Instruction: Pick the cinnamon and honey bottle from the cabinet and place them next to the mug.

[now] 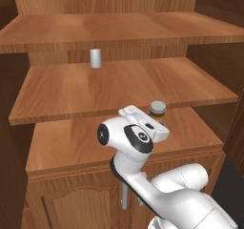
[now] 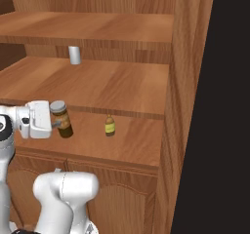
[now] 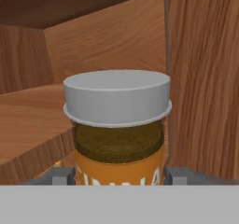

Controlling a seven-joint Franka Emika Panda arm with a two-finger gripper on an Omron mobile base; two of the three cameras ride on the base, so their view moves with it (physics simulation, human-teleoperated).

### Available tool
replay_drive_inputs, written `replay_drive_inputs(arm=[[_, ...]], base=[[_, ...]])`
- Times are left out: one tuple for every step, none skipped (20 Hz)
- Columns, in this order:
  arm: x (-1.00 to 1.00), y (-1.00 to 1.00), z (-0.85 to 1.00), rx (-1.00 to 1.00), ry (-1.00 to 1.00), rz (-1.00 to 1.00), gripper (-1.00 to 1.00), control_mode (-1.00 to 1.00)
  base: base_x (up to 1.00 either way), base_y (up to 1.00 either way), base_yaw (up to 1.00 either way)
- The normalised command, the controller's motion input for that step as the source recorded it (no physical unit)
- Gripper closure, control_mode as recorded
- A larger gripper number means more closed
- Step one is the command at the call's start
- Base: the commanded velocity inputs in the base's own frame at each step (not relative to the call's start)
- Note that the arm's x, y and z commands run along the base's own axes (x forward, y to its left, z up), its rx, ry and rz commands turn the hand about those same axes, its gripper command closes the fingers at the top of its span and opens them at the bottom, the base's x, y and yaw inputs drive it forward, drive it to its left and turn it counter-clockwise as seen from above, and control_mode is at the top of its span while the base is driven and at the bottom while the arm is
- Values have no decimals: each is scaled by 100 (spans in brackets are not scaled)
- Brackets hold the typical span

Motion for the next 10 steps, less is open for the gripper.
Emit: replay_drive_inputs(arm=[[0, 0, 34, 0, -1, 5, 100, -100], [-1, -4, 40, 0, -3, 5, 100, -100], [0, -3, 40, 0, -5, 4, 100, -100], [-3, -4, 37, 3, -10, 4, 100, -100], [0, -1, 45, 3, -7, 5, 100, -100], [0, -1, 44, 2, -5, 7, 100, -100], [0, 0, 24, 2, -5, 9, 100, -100], [0, 0, 0, 0, 0, 0, 100, -100], [0, 0, 0, 0, 0, 0, 100, -100], [0, 0, 0, 0, 0, 0, 100, -100]], base=[[0, 0, 0], [0, 0, 0], [0, 0, 0], [0, 0, 0], [0, 0, 0], [0, 0, 0], [0, 0, 0], [0, 0, 0], [0, 0, 0], [0, 0, 0]])
